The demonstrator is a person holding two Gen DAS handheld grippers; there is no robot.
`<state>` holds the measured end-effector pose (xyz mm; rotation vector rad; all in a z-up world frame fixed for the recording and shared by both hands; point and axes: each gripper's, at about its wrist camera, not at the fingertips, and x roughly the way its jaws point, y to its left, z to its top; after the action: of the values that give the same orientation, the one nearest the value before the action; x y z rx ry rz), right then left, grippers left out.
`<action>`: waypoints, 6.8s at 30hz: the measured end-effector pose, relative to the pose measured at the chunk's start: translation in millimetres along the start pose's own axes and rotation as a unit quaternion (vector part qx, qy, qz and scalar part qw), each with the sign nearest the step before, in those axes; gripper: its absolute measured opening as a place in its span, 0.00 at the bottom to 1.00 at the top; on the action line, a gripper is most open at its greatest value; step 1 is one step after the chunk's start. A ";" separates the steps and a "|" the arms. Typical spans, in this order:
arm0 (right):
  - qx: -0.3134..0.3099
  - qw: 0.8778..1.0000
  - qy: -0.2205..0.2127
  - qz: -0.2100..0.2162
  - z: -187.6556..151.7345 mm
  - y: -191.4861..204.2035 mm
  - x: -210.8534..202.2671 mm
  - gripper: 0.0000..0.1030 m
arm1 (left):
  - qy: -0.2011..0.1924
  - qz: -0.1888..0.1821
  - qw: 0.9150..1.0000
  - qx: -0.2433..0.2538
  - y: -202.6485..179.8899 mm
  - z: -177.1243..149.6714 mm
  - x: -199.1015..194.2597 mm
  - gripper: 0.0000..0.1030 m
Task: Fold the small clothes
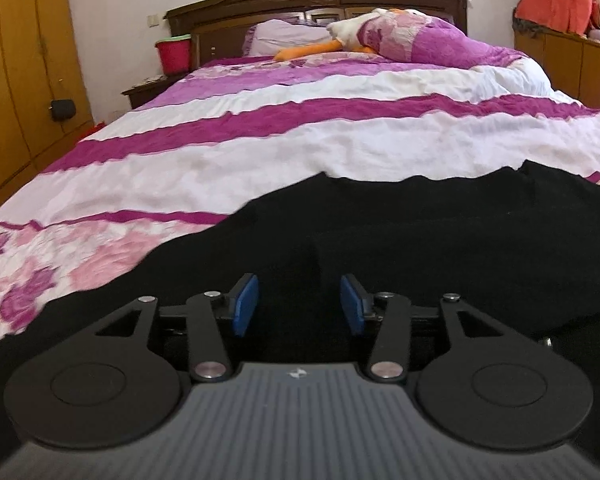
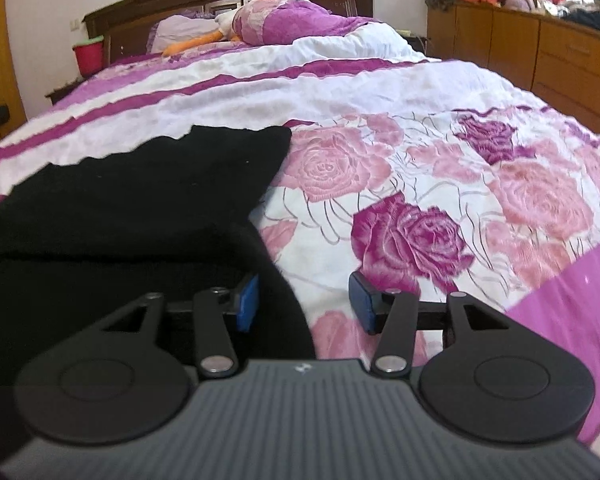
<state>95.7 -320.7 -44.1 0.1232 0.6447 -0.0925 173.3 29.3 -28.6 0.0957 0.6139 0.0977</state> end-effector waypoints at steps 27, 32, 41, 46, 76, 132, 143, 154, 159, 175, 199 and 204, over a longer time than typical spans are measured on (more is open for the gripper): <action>0.001 0.992 0.038 0.120 -39.1 28.4 -71.5 0.57 | 0.062 0.136 0.988 -0.025 133.2 -80.0 -94.5 0.66; 0.000 0.991 0.057 0.118 -50.2 31.0 -62.8 0.57 | 0.078 0.146 0.986 -0.031 145.6 -94.1 -84.7 0.66; -0.010 0.992 0.069 0.104 -58.9 35.5 -55.2 0.57 | 0.065 0.174 0.982 -0.018 157.3 -106.0 -64.9 0.67; -0.015 0.993 0.068 0.098 -60.6 39.7 -54.2 0.57 | 0.037 0.195 0.980 -0.028 167.7 -108.1 -53.8 0.66; 0.038 0.989 0.062 0.129 -60.0 22.4 -56.2 0.58 | -0.175 0.054 0.982 -0.042 79.6 16.5 -132.5 0.05; 0.025 0.992 0.027 0.119 -52.4 23.8 -80.9 0.59 | 0.036 -0.143 0.989 -0.012 -30.4 -34.0 -131.2 0.43; -0.025 0.991 0.022 0.130 -38.6 59.6 -80.7 0.59 | 0.035 -0.091 0.994 -0.044 18.2 -49.4 -135.8 0.44; -0.092 0.980 0.006 0.179 -17.9 115.7 -80.2 0.59 | 0.060 -0.042 0.996 -0.048 36.4 -78.2 -117.3 0.45; -0.130 0.968 0.003 0.214 -14.8 151.1 -70.3 0.59 | 0.076 -0.036 0.995 -0.059 43.8 -87.8 -106.0 0.45; -0.172 0.940 0.064 0.286 -10.5 256.2 -22.8 0.59 | 0.060 -0.057 0.996 -0.043 47.7 -107.2 -91.3 0.54; -0.038 0.971 -0.038 0.231 38.9 133.5 -52.2 0.09 | 0.074 -0.043 0.995 -0.045 44.1 -103.9 -87.1 0.55; 0.028 0.986 -0.060 0.156 34.5 63.8 -51.0 0.09 | 0.078 -0.031 0.996 -0.037 39.3 -102.2 -85.6 0.55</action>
<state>83.5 -260.2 19.5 0.2693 0.4967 0.1837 42.1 64.2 -58.2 -0.0030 0.7673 0.0683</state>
